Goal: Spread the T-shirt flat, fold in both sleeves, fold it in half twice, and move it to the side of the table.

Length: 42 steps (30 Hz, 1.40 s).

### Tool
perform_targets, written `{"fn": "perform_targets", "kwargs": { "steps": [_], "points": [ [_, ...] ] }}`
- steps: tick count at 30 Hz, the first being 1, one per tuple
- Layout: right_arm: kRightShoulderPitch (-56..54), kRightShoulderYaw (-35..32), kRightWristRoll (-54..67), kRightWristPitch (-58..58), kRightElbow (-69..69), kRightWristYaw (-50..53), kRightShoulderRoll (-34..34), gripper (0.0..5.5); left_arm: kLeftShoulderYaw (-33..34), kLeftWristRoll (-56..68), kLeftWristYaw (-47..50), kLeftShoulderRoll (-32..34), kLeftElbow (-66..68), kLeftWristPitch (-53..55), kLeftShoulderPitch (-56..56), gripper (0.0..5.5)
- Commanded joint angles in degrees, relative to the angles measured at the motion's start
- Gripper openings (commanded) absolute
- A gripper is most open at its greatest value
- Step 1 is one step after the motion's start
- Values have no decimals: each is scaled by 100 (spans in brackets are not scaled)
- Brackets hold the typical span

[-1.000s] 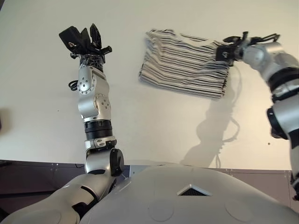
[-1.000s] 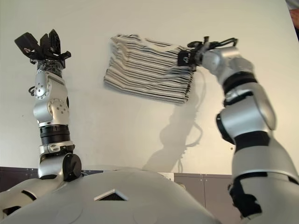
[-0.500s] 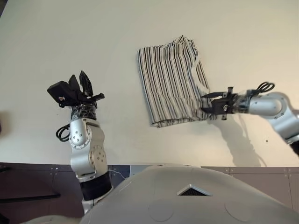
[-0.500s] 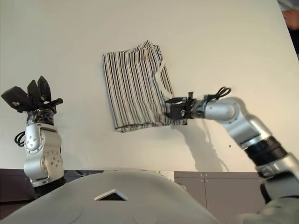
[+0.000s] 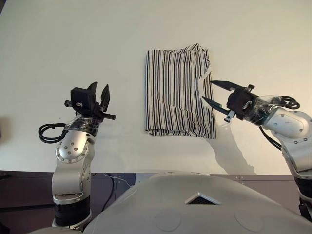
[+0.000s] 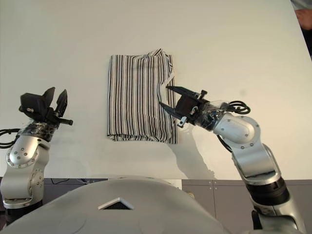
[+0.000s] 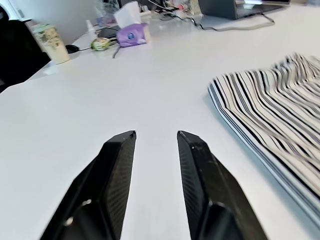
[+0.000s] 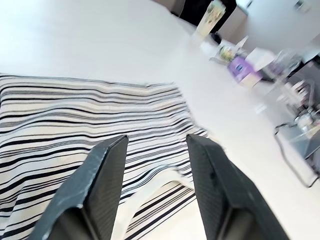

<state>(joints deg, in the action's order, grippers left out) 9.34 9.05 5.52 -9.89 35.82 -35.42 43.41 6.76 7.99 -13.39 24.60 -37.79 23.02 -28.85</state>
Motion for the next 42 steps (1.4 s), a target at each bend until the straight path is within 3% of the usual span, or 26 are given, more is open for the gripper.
{"fn": "perform_targets", "kwargs": {
  "steps": [1,4,7,10,12,16,22,29,40,42],
  "points": [
    [-279,32,-1073,837,-814,459,-11,214,-477,-648,-862,941,683,-567,482,152],
    [-670,335,-2793,2425,-2500,1651,167,217,-1148,-1588,-1705,1928,1623,-1950,1046,176],
    [-396,90,-2989,3505,-2942,1746,647,217,-1246,-2359,-1903,2751,2026,-3404,500,224],
    [100,235,-2940,4716,-3101,1363,1348,271,-1238,-2702,-1867,3052,2186,-4240,-97,275],
    [375,346,-2825,5158,-3043,1039,1638,304,-1270,-2784,-1859,3063,2247,-4512,-199,302],
    [440,531,-2671,5524,-2988,398,1943,309,-1479,-2859,-1974,2988,2271,-4795,-135,306],
    [185,897,-2840,5416,-2995,-219,1734,309,-1869,-3121,-1886,2833,2790,-5300,485,306],
    [-87,1201,-3163,5349,-3119,-256,1292,309,-2404,-3104,-2222,2777,3461,-5951,1445,306],
    [-1092,1800,-3220,6111,-4396,-336,883,309,-3070,-3117,-2497,2715,4240,-6687,2194,306],
    [-1181,1885,-3253,6220,-4565,-302,845,284,-3170,-3191,-2476,2698,4359,-6806,2266,292]
  ]
}}
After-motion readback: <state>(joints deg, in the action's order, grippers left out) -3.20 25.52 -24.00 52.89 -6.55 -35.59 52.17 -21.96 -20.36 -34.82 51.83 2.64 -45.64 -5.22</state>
